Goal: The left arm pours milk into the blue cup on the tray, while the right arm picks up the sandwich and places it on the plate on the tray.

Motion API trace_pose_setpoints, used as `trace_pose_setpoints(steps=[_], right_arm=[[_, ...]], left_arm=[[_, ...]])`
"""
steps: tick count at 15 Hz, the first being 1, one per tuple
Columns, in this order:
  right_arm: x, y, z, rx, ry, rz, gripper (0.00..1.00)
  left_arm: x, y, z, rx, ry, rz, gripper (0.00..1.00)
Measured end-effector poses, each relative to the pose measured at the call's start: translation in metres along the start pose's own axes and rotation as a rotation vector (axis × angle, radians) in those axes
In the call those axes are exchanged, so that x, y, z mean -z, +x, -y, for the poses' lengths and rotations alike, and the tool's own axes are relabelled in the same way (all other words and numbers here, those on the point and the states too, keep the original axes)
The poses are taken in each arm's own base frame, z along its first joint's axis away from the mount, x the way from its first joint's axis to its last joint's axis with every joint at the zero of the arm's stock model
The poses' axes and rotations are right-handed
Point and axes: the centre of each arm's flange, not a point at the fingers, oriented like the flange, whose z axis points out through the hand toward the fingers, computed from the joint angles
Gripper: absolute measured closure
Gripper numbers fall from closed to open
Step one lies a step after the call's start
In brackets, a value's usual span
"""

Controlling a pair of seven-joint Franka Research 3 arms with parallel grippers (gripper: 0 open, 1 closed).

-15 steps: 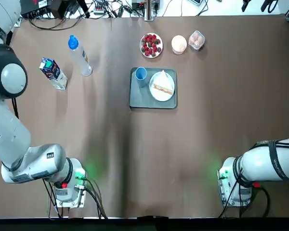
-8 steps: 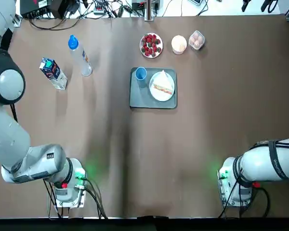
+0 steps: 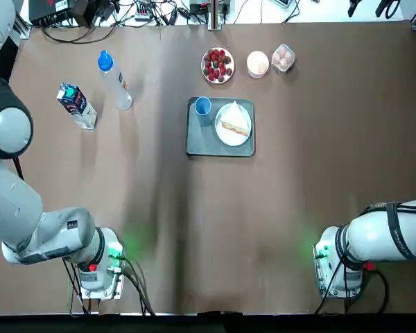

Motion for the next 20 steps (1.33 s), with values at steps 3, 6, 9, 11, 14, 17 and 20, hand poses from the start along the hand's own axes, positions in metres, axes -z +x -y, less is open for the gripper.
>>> trace_pose_setpoints(steps=[3, 6, 9, 11, 14, 17, 20], right_arm=[[0.0, 0.0, 0.0, 0.0, 0.0, 0.0, 0.0], [0.0, 0.0, 0.0, 0.0, 0.0, 0.0, 0.0], [0.0, 0.0, 0.0, 0.0, 0.0, 0.0, 0.0], [0.0, 0.0, 0.0, 0.0, 0.0, 0.0, 0.0], [0.0, 0.0, 0.0, 0.001, 0.0, 0.0, 0.0], [0.0, 0.0, 0.0, 0.001, 0.0, 0.0, 0.0], [0.0, 0.0, 0.0, 0.0, 0.0, 0.0, 0.0]], left_arm=[[-0.001, -0.006, 0.001, 0.094, 0.011, 0.041, 0.0], [-0.005, -0.01, 0.003, 0.133, 0.02, 0.074, 0.0], [-0.01, -0.01, 0.024, 0.17, 0.025, 0.097, 0.0], [-0.011, -0.009, 0.042, 0.195, 0.025, 0.107, 0.0], [-0.013, -0.012, 0.047, 0.198, 0.026, 0.128, 0.0], [-0.013, -0.013, 0.036, 0.187, 0.031, 0.135, 0.0], [-0.004, -0.027, 0.039, 0.185, 0.062, 0.163, 0.0]])
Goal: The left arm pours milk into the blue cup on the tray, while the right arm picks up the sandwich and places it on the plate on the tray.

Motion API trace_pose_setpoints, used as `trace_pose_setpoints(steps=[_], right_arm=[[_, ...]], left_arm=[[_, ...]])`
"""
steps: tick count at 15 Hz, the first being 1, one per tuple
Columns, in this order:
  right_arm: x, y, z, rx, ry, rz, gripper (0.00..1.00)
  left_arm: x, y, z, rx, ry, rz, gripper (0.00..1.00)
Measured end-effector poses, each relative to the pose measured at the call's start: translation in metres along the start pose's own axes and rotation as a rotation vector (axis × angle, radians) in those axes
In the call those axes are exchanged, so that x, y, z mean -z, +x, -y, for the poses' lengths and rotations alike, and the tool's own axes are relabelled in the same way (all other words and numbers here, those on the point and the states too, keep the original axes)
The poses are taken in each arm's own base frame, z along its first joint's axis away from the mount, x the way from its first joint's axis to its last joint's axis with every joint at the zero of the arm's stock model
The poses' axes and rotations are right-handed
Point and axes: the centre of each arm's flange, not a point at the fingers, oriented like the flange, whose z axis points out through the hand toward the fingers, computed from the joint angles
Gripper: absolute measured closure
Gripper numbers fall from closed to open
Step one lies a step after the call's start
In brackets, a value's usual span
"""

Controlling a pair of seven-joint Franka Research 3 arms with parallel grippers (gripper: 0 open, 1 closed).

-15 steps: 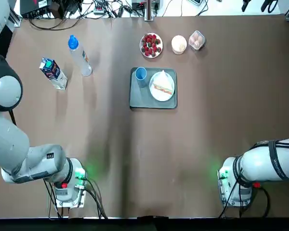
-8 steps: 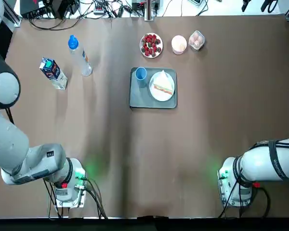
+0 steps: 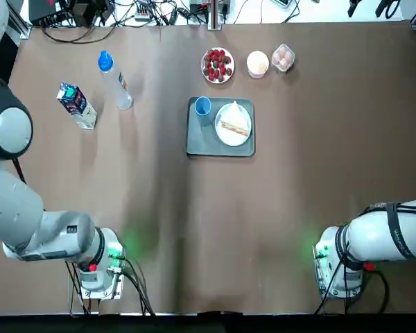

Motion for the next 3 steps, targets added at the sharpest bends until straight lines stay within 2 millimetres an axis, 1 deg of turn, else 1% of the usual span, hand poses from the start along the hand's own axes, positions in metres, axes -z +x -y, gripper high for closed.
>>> trace_pose_setpoints(steps=[3], right_arm=[[0.0, 0.0, 0.0, 0.0, 0.0, 0.0, 0.0]], left_arm=[[0.003, -0.02, 0.008, -0.04, -0.02, -0.007, 0.0]])
